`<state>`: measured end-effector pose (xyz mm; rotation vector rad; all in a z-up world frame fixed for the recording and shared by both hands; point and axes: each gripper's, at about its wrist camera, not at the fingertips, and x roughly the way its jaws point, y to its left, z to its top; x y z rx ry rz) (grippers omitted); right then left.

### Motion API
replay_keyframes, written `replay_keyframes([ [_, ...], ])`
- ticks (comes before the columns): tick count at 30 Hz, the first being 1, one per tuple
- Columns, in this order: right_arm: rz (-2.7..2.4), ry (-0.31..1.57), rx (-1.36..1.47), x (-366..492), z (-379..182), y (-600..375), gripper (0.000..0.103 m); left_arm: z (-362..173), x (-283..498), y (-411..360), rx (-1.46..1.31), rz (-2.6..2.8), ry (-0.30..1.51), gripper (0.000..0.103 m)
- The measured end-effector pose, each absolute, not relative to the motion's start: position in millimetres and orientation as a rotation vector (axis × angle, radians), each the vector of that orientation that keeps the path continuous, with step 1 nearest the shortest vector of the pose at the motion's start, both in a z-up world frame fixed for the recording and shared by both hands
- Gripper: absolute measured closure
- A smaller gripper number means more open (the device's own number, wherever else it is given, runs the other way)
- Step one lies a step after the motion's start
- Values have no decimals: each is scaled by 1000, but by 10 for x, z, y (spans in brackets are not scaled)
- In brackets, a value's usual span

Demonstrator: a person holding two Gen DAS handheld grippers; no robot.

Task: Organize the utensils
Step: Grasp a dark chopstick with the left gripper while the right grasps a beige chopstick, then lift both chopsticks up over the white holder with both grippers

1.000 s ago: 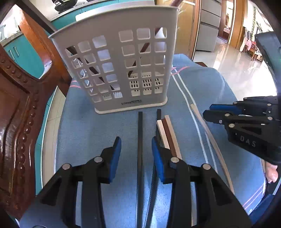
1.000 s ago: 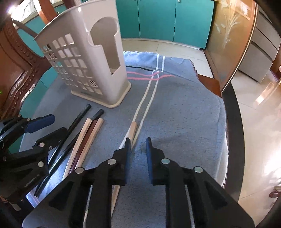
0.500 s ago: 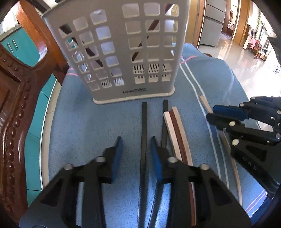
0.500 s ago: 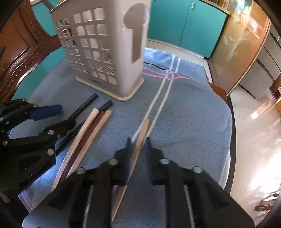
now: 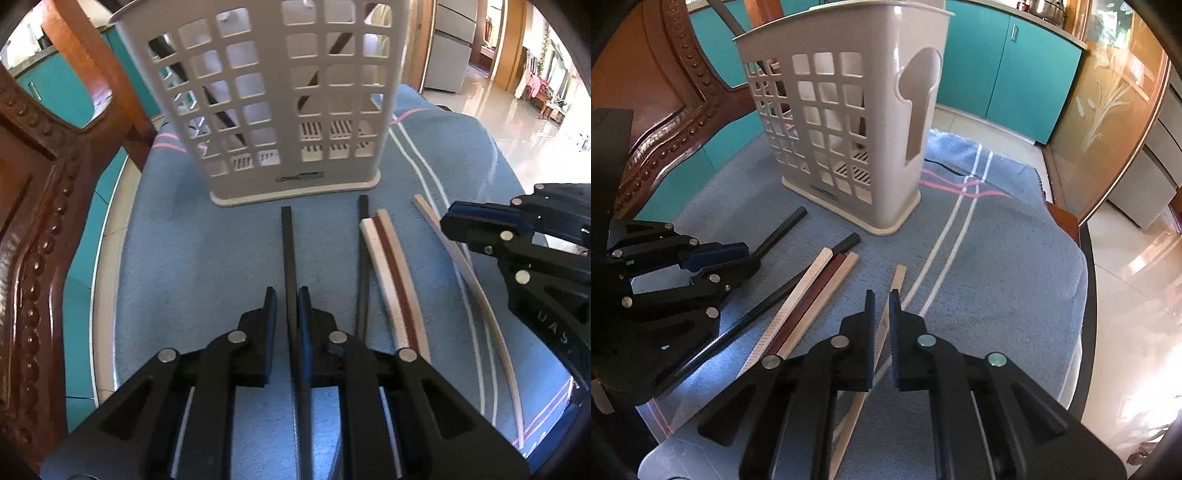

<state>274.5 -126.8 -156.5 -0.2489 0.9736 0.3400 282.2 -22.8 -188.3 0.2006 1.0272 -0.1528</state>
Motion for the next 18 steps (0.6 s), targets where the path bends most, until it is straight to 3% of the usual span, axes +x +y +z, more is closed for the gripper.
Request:
replay_keyframes([
  [8,306,1017,-187,2867,-1556,-1401,94,-1888,2924,45,46,-168,1055,90],
  [18,267,1036,-201,2968,-1643,-1461,94,-1927,3072,43,64,-152,1053,76],
])
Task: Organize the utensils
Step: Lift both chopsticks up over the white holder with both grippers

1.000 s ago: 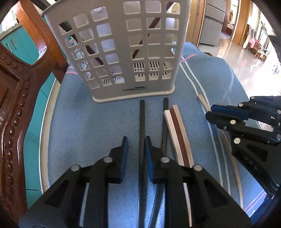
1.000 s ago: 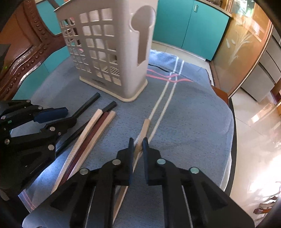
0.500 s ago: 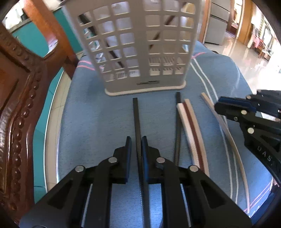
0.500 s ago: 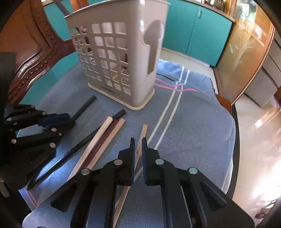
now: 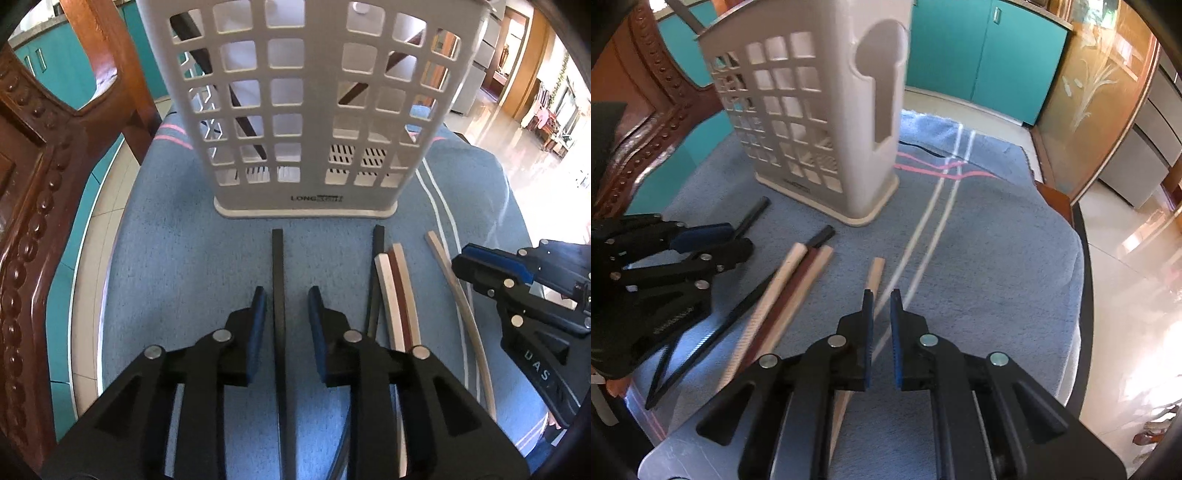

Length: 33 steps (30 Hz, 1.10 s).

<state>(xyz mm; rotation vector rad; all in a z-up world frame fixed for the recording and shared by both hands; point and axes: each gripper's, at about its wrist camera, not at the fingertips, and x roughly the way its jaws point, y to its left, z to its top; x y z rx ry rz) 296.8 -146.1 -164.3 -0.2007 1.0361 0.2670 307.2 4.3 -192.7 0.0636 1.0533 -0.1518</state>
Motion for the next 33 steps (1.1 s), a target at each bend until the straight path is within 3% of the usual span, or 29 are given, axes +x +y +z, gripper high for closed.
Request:
replay_keyframes([
  [9,305,1034,-107,3067,-1600,-1571,92,-1879,3156,72,55,-135,1058,60],
  [11,293,1045,-135,3074,-1651,-1527,82,-1890,3194,95,61,-135,1053,60],
  [16,271,1055,-192,3085,-1751,-1441,74,-1877,3240,92,63,-133,1045,60],
  [19,255,1052,-202,3077,-1758,-1405,73,-1873,3286,47,72,-138,1038,66],
  [21,253,1047,-200,3057,-1768,-1384,74,-1852,3220,-44,90,-150,1032,79],
  [24,291,1046,-190,2982,-1770,-1316,94,-1836,3209,-110,126,-166,1026,94],
  [29,327,975,-172,2770,-1553,-1234,95,-1771,3154,-162,128,-183,997,96],
  [33,382,862,-103,2568,-1103,-1373,95,-1422,2915,-192,158,-179,872,96],
])
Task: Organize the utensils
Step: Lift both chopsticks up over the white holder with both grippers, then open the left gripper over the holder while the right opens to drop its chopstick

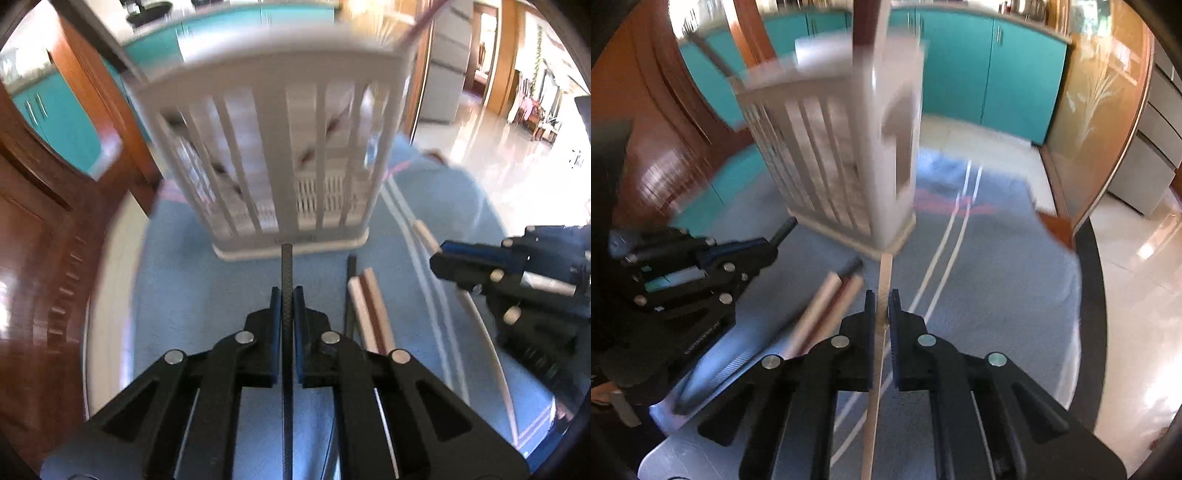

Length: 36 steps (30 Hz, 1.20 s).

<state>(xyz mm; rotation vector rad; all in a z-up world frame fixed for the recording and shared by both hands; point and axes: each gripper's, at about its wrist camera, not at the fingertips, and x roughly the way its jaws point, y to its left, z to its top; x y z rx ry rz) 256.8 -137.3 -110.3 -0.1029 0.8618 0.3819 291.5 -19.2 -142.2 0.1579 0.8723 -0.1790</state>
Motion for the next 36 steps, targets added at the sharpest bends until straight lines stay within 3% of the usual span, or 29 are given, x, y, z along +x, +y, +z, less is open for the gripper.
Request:
replay_keyframes([
  [10,544,536,29,1696,111,-1883,95,-223,2009,99,21,-298,560,96],
  [16,548,388,142,1765,742,-1929,95,510,1706,248,-14,-309,399,96],
  [22,440,219,268,2017,1176,-1904,96,1147,1882,373,-92,-265,274,96],
  [29,289,95,386,2398,1015,-1912,96,1296,2228,529,-185,-79,121,96],
  [36,192,19,315,2505,898,-1923,96,866,2898,448,-192,-16,235,96],
])
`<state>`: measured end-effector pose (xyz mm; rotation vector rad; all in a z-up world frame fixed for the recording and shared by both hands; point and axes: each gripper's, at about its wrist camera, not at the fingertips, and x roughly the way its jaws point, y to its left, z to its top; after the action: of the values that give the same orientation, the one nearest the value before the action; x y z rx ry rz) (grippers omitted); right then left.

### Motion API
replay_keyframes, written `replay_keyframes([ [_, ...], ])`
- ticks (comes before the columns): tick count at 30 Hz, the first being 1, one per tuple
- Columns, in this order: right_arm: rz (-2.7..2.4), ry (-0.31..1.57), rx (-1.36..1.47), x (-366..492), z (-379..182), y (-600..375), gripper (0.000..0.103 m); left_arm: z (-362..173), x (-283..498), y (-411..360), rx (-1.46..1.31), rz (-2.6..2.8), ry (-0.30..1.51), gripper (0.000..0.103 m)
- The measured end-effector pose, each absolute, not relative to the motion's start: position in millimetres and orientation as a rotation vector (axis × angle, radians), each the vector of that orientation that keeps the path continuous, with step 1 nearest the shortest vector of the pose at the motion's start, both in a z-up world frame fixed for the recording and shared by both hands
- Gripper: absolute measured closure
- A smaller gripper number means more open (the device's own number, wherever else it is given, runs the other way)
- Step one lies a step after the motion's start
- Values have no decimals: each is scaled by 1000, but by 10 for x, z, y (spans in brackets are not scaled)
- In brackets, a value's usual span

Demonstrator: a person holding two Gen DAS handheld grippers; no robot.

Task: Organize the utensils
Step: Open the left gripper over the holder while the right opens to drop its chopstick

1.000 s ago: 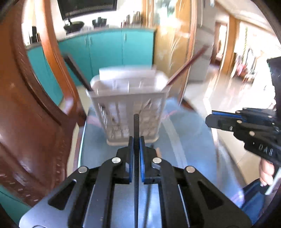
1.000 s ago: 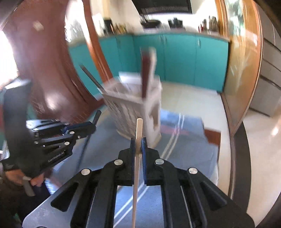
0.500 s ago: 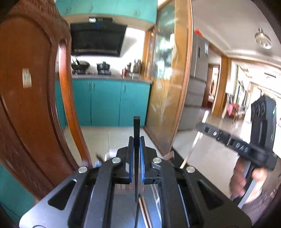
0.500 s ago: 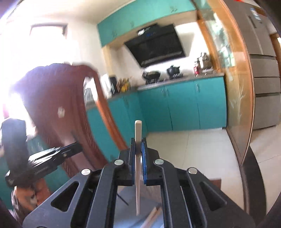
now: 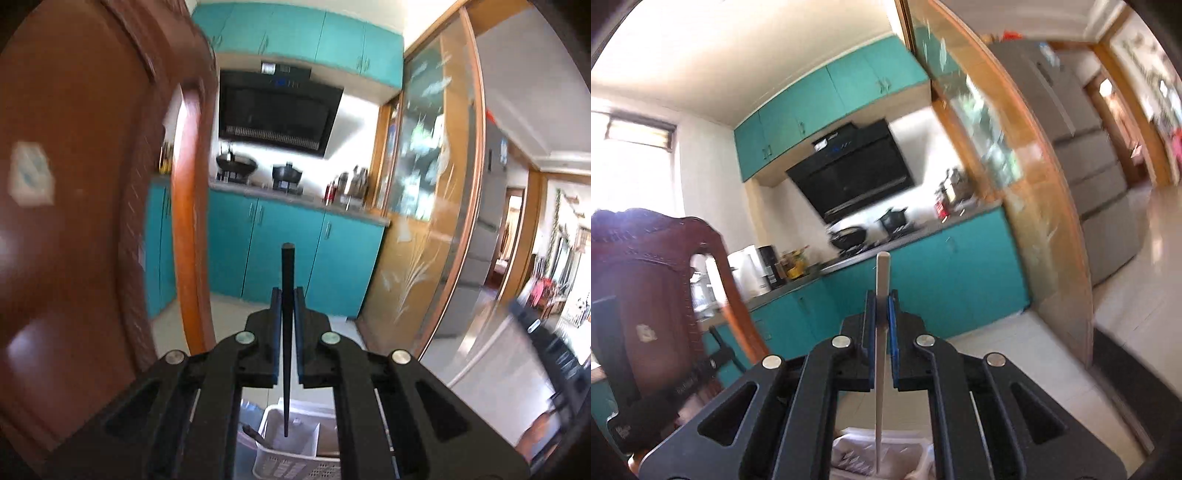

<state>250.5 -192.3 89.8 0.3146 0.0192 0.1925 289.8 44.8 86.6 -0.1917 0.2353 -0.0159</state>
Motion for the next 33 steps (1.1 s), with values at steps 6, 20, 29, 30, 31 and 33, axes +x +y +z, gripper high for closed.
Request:
replay_keyframes([
  [6,217,90,217,2701,591,-1797,96,621,3082,263,-100,-5,299,96],
  [20,214,14,254,2685,775,-1707,96,125,3146,210,-62,-20,434,96],
  [29,157,86,180,3082,511,-1556,96,-28,3141,294,-55,-55,464,96],
  [30,157,101,169,3106,443,-1539,96,-27,3134,313,-61,-61,464,96],
  [31,164,111,165,3122,406,-1528,96,-29,3110,340,-71,-68,463,96],
  [33,181,131,158,3128,329,-1523,96,-21,3078,361,-78,-77,452,95],
])
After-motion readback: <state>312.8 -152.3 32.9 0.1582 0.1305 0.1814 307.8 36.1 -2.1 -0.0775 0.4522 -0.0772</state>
